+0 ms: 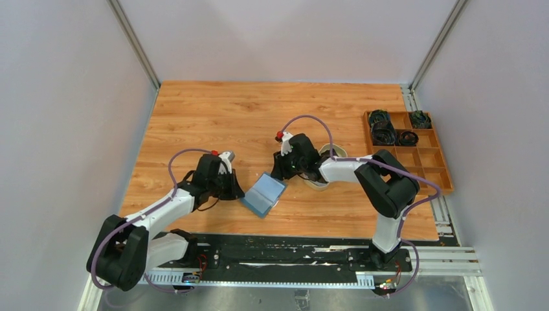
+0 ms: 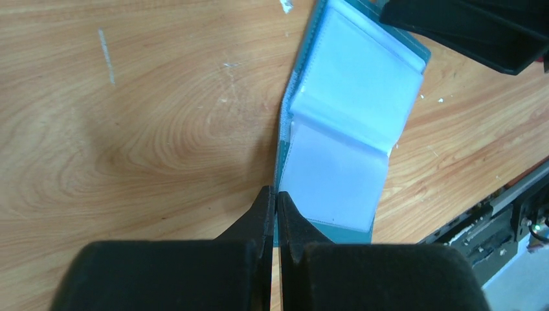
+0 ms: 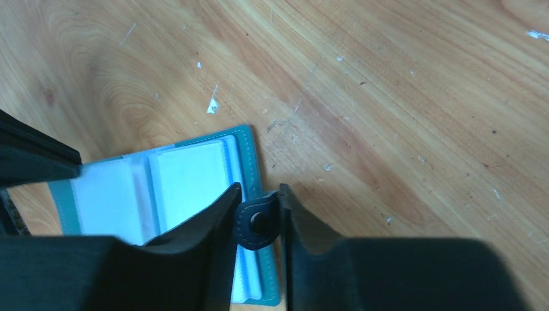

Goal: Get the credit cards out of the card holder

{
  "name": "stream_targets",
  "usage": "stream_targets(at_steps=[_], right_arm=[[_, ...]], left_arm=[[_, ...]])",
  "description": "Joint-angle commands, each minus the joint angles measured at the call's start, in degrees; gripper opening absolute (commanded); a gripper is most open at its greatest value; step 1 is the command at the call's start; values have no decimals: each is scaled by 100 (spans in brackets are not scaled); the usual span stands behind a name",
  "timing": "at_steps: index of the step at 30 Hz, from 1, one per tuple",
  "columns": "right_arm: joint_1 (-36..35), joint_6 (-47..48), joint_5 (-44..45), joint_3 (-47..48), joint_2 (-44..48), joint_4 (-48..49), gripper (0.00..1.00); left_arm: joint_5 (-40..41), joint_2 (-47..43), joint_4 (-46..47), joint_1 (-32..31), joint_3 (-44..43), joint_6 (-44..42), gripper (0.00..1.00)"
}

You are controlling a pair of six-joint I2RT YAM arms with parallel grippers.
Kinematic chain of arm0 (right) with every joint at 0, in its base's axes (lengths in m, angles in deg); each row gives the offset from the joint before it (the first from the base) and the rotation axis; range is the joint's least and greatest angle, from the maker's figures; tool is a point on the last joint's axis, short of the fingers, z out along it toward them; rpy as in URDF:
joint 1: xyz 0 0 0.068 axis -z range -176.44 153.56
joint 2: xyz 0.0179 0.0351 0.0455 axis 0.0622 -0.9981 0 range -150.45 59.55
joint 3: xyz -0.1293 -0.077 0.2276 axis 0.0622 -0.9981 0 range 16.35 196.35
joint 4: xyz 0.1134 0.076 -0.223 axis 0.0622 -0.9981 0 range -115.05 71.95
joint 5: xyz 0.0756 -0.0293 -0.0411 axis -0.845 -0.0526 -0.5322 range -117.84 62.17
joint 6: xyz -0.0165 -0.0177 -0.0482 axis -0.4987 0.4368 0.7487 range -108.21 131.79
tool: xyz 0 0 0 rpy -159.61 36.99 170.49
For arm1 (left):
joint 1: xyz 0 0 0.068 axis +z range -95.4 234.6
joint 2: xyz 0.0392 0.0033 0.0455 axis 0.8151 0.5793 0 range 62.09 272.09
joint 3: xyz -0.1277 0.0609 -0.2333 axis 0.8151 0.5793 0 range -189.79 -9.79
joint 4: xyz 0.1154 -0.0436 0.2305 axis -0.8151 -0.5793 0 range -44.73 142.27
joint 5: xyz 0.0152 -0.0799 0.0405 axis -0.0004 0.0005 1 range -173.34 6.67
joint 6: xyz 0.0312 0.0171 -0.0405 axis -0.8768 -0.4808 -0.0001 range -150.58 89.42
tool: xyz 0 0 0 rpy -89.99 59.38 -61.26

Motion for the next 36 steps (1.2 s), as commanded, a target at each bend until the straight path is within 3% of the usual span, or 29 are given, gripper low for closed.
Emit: stream_targets(at_steps=[1, 3, 4, 5, 7, 10, 15, 23, 25, 30, 34, 36], right_arm=[[50, -170, -221, -242, -165, 126, 24], [56, -217, -222, -347, -163, 191, 9], [52, -256, -218, -398, -158, 221, 2], [53, -301, -177, -443, -151, 235, 0], [66, -445, -139, -514, -176, 263, 0], [128, -779, -240, -648, -262, 420, 0], [150, -1067, -273, -868, -290, 719, 0], [150, -1159, -281, -951, -279, 865, 0], [157, -1197, -295, -938, -308, 906, 0], [164, -1244, -296, -956, -259, 913, 0], [156, -1228, -221, -996, -51, 778, 0], [161, -1226, -186, -1001, 79, 697, 0]], left_arm=[[160, -16, -95, 158, -133, 44, 0], [231, -82, -45, 189, -80, 192, 5], [261, -120, -11, 191, -34, 299, 21], [303, -173, 0, 196, 21, 350, 30], [421, -315, 6, 200, 175, 583, 59], [661, -862, 59, 205, 666, 1130, 72], [930, -2513, -176, 200, 1776, 2489, 73], [1175, -6608, -2949, 193, 2806, 4039, 67], [1229, -6530, -2991, 183, 2802, 4044, 65], [1124, -5306, -2253, 183, 2871, 3861, 55], [1151, -4327, -1930, 123, 2438, 3371, 45], [1474, -3667, -1946, -134, 1782, 3045, 44]])
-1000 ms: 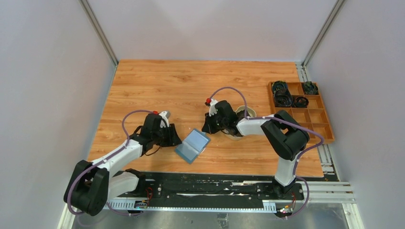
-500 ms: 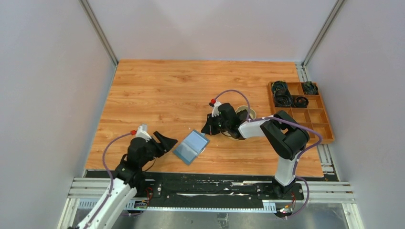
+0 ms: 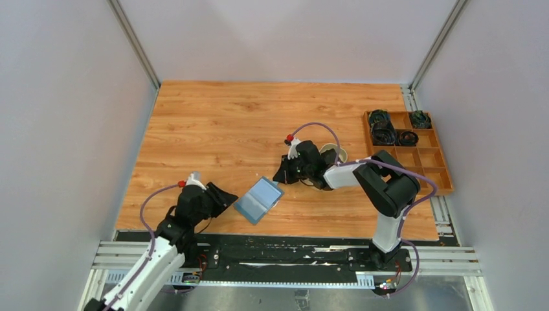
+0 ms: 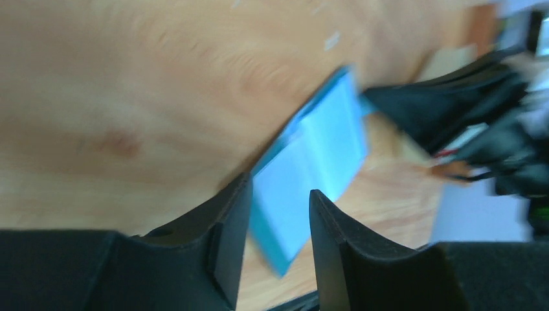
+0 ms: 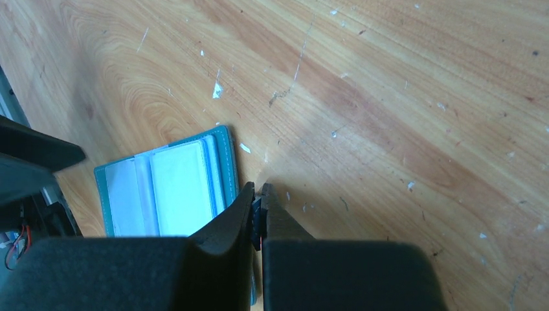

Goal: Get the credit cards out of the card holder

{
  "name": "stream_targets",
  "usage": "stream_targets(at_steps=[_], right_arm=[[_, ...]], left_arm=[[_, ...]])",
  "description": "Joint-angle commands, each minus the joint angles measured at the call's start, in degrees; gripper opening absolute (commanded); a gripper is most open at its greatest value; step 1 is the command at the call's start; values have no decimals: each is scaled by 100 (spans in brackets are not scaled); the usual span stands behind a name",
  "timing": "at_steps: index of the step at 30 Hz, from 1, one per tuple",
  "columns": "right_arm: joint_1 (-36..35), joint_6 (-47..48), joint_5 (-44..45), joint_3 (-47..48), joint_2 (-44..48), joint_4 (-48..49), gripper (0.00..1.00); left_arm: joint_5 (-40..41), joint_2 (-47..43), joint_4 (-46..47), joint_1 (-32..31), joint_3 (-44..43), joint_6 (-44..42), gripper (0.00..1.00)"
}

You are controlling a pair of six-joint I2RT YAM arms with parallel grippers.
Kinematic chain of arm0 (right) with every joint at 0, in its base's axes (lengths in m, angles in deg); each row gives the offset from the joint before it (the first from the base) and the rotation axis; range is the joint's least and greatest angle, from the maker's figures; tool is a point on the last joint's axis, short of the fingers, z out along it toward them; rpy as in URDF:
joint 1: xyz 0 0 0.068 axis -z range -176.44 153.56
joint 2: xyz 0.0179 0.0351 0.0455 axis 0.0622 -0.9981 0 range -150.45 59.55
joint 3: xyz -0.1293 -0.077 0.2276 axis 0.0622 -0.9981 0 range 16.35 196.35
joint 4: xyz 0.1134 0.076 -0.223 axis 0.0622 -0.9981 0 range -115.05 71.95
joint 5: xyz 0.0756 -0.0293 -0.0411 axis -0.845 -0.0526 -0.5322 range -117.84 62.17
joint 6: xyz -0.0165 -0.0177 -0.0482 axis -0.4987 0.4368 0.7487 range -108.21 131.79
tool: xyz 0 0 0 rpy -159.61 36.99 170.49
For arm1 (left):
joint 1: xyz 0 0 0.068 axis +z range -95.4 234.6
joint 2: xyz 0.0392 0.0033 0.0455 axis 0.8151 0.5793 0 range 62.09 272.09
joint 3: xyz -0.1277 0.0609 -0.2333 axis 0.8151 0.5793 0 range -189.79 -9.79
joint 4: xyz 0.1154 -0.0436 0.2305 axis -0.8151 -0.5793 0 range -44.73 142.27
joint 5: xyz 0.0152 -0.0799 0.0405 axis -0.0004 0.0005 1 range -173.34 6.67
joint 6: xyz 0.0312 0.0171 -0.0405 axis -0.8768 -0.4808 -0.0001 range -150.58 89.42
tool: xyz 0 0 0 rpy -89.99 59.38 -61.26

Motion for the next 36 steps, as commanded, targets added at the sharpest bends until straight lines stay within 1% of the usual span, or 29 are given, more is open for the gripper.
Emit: stream_targets(at_steps=[1, 3, 4, 6, 10, 12, 16, 19, 21, 26, 28, 30, 33, 36], right_arm=[[39, 7, 158, -192, 205, -562, 0], [42, -16, 226, -128, 316, -669, 0], [45, -43, 255, -69, 349, -748, 0], [49, -69, 364, 191, 371, -1023, 0], [189, -246, 576, 954, 143, -1605, 0], [338, -449, 650, 1294, -111, -1721, 0], [753, -1048, 629, 1867, -632, -1683, 0], [975, -1355, 620, 2299, -943, -1606, 0], [1056, -1441, 686, 2572, -1084, -1710, 0], [1147, -1691, 947, 3095, -1286, -2052, 0], [1165, -1777, 946, 3219, -1353, -2083, 0], [1175, -1797, 932, 3312, -1434, -2086, 0], [1221, -1827, 854, 3382, -1536, -2094, 0], [1311, -1833, 868, 3378, -1546, -2077, 0]], left_arm=[[530, 1029, -1381, -351, -550, -768, 44], [669, 1764, -1401, -483, -1152, -1120, 45], [672, 2271, -1347, -501, -1398, -1266, 45], [672, 2806, -1202, -502, -1734, -1461, 45], [1216, 2989, -980, -482, -2085, -1608, 48], [1324, 3064, -902, -333, -2265, -1699, 50], [1050, 3396, -442, 121, -2461, -1822, 51], [663, 3907, 238, 496, -2615, -1846, 51], [378, 4352, 524, 673, -2878, -1889, 51], [114, 5618, 1103, 719, -3927, -2021, 50], [106, 6060, 1300, 719, -4221, -2046, 50], [92, 6545, 1582, 771, -4417, -1993, 50], [-384, 7272, 2156, 990, -4491, -1595, 45], [-322, 7569, 2298, 1040, -4512, -1469, 44]])
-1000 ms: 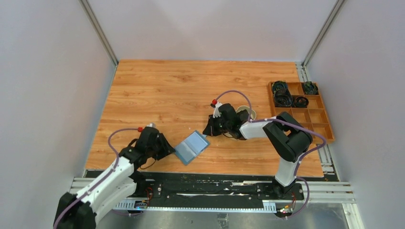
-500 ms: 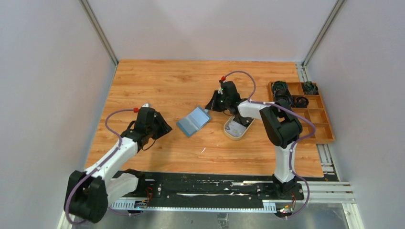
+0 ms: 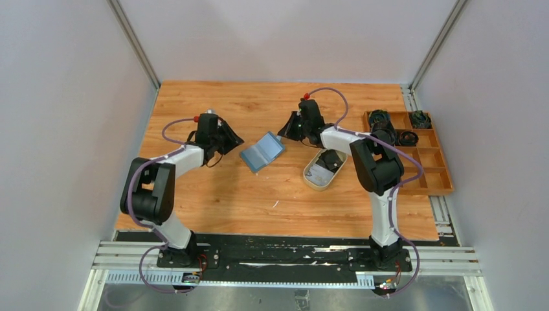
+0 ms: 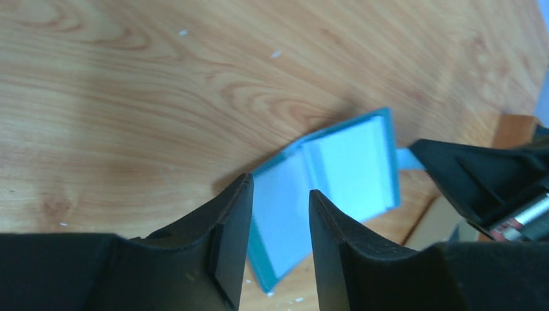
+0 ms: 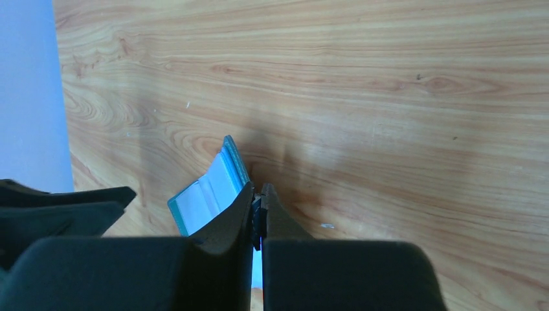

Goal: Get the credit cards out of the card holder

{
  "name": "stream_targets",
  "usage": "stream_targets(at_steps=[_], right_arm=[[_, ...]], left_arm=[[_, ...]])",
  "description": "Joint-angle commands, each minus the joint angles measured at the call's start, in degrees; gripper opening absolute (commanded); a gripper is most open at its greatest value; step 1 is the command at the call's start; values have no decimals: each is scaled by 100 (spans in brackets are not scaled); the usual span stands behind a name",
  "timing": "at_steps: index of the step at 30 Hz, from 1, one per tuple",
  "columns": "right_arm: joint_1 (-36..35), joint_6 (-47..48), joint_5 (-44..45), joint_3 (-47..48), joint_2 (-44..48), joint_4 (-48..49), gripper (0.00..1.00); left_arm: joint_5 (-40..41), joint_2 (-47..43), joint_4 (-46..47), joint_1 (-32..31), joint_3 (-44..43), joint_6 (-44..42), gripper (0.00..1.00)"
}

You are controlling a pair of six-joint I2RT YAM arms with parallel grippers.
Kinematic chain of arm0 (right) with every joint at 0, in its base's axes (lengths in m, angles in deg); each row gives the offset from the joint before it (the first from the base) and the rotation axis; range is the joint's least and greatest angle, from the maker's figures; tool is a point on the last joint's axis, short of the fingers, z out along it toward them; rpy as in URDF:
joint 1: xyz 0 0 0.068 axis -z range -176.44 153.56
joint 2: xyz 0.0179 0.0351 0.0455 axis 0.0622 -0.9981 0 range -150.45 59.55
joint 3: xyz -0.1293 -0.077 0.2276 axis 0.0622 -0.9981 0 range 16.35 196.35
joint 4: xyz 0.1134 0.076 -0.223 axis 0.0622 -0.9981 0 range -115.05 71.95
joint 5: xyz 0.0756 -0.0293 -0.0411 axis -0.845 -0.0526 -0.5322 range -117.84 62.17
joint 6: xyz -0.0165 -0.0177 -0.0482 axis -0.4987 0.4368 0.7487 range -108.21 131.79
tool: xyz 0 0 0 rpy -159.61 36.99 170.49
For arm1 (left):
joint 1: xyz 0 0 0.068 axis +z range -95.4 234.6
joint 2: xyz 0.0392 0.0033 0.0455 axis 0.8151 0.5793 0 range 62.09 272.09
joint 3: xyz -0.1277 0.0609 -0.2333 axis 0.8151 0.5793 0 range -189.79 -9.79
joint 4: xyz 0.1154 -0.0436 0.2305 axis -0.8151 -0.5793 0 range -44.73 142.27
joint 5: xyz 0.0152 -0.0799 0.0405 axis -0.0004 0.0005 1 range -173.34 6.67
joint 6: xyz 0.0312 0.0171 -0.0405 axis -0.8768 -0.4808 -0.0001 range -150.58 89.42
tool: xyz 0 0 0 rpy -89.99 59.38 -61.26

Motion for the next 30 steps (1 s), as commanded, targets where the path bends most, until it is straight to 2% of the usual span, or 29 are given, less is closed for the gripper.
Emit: stream_targets(at_steps=[1, 8, 15, 22, 30], right_arm=[[201, -137, 80, 69, -161, -206, 0], [447, -408, -127, 333, -522, -18, 0], [518, -587, -135, 366, -609, 200, 0], [585, -655, -202, 322, -607, 358, 0], [575, -792, -302, 195, -646, 564, 0]], left_arm=[[-149, 407, 448, 121, 5, 238, 44], [-271, 715, 640, 120, -78, 410, 45], [-537, 1322, 1356, 92, 131, 1082, 43], [-512, 1775, 1511, -12, -133, 1229, 42], [-381, 1742, 1511, -12, -142, 1242, 34]])
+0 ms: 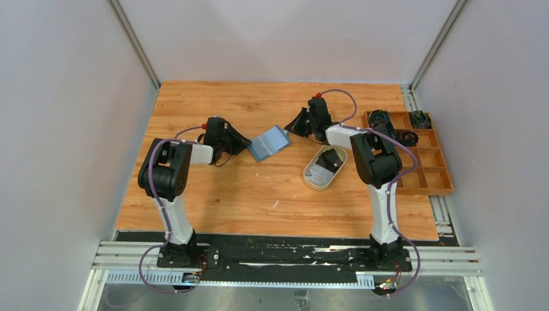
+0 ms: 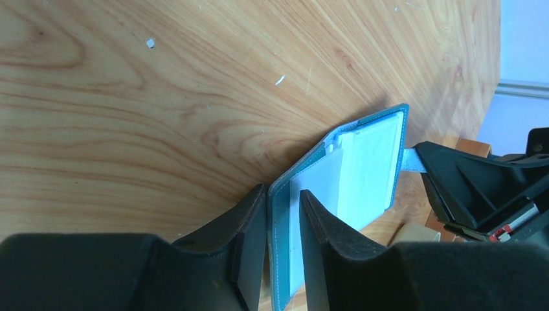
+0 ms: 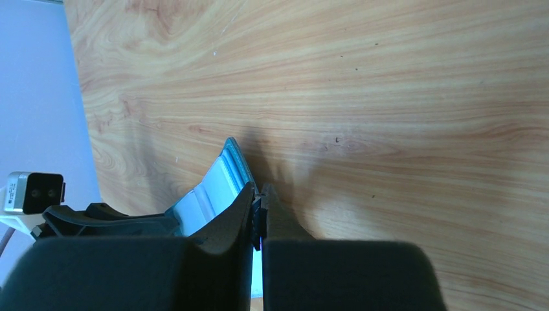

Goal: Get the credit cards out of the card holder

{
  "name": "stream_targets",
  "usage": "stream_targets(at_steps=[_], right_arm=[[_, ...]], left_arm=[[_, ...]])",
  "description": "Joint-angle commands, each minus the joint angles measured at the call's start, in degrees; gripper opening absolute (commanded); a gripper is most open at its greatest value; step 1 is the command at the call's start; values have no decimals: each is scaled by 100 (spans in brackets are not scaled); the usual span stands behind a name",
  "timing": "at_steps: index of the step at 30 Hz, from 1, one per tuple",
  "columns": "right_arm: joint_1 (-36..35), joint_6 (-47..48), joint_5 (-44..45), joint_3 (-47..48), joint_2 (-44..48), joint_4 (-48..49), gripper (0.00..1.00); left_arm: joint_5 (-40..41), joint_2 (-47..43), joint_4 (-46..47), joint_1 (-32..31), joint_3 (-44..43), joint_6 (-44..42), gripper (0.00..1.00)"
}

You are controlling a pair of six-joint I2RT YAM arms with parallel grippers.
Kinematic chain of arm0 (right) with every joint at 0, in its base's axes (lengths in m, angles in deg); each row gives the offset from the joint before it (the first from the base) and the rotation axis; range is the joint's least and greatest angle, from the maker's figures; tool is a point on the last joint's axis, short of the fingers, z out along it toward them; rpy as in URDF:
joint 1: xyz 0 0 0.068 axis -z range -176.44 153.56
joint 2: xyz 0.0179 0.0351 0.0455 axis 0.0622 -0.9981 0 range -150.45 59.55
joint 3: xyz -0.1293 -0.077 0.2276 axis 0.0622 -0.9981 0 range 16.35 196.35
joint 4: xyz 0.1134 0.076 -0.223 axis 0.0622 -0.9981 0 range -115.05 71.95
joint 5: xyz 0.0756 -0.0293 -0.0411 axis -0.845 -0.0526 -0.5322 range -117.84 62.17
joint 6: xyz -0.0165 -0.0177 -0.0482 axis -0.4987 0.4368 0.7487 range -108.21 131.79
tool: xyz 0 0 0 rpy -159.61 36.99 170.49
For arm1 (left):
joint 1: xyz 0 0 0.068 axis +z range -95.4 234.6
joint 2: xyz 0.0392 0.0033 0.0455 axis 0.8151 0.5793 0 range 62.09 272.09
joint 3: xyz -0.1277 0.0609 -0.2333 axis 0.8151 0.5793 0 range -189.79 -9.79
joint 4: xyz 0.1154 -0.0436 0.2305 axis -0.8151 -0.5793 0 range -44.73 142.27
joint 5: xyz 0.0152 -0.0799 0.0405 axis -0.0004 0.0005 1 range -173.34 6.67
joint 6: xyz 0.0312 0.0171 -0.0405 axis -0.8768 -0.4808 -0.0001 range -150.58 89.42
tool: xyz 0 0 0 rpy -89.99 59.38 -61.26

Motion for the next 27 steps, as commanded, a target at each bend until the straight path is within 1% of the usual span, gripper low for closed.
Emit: stream_targets(at_steps=[1, 15, 16, 18, 19, 22, 24, 27], right_arm=[[68, -131, -142, -47, -111, 190, 0], [62, -175, -288, -101, -207, 348, 0], [60, -180, -299, -93, -218, 360, 0], [64, -197, -323, -95, -229, 382, 0], [67, -208, -335, -93, -237, 401, 0], [66, -211, -367, -96, -247, 415, 0], [68, -206, -380, -104, -247, 432, 0], [69, -193, -390, -102, -254, 433, 0]], left_arm=[[171, -17, -41, -27, 54, -3, 33], [448, -494, 41, 8, 461, -56, 32], [459, -500, 54, 8, 468, -57, 30], [451, -456, 95, 8, 471, -41, 20], [427, -411, 136, 8, 463, -20, 17], [358, -285, 313, 8, 443, 48, 14], [344, -192, 334, 8, 354, 18, 16], [326, -144, 328, 8, 258, -16, 27]])
